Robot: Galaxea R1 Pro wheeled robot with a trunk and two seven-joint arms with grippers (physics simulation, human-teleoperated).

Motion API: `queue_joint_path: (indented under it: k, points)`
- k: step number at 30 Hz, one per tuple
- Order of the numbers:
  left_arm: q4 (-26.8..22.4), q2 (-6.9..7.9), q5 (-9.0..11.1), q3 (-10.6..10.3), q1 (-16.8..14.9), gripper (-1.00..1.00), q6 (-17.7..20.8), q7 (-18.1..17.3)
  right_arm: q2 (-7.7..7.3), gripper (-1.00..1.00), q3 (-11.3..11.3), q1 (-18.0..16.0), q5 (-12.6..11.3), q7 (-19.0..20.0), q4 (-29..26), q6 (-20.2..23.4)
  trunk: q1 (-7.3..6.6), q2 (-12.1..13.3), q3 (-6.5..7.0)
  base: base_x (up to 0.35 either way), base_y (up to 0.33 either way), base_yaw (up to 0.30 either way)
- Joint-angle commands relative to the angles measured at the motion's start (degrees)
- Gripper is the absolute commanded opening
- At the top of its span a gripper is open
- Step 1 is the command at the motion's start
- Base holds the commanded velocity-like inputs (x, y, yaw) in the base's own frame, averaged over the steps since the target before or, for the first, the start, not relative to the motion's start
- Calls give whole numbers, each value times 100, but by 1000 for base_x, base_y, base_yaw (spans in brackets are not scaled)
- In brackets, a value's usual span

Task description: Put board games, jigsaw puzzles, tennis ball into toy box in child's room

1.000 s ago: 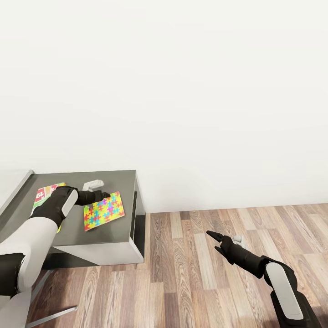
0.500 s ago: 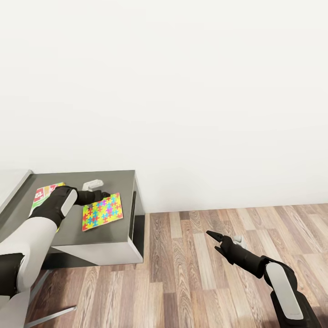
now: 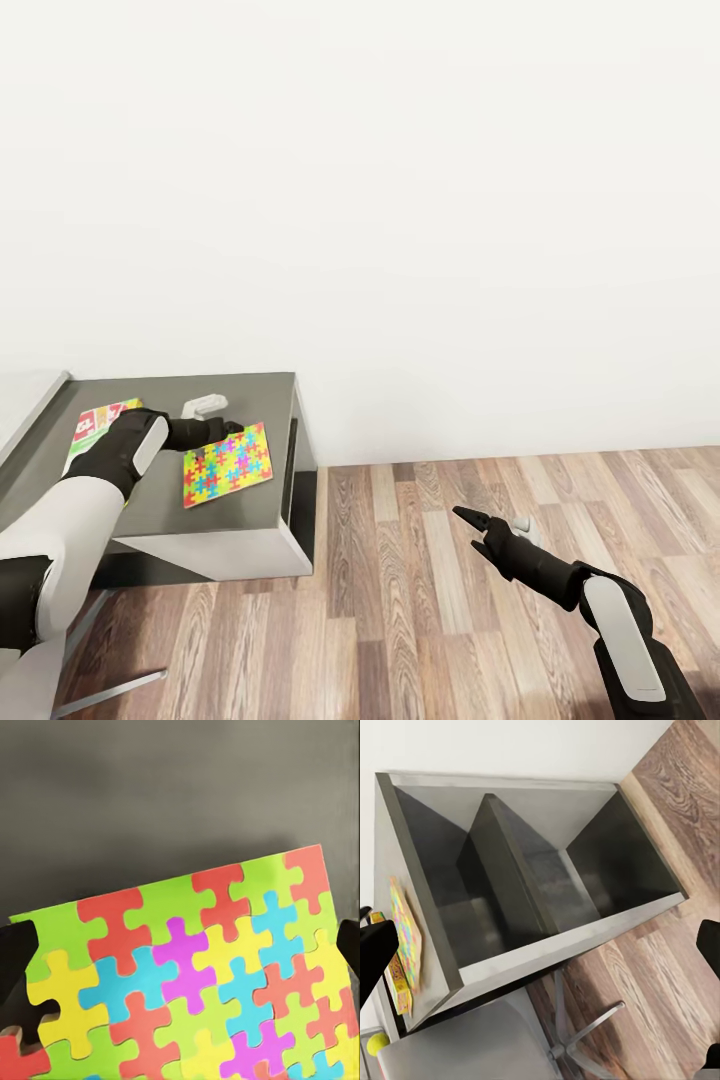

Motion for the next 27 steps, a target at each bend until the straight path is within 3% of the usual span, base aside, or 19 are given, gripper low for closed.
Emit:
queue_joint_path:
  k: [1,6,20,27]
  points:
    - [46,-3,68,18,3,100,50,-73,1,100,-10,-4,55,55,0,29,2,-4,-7,-6,-6,0]
    - [46,3,53,18,3,100,50,-295,1,100,-10,-4,55,55,-2,29,2,-4,-7,-1,-2,0]
    - [40,10,60,26,3,100,43,-331,1,100,-10,-4,55,55,-2,29,2,-4,-7,0,0,0]
    - [-22,119,66,43,3,100,26,-330,1,100,-10,-4,55,55,-3,29,2,-4,-7,0,0,0]
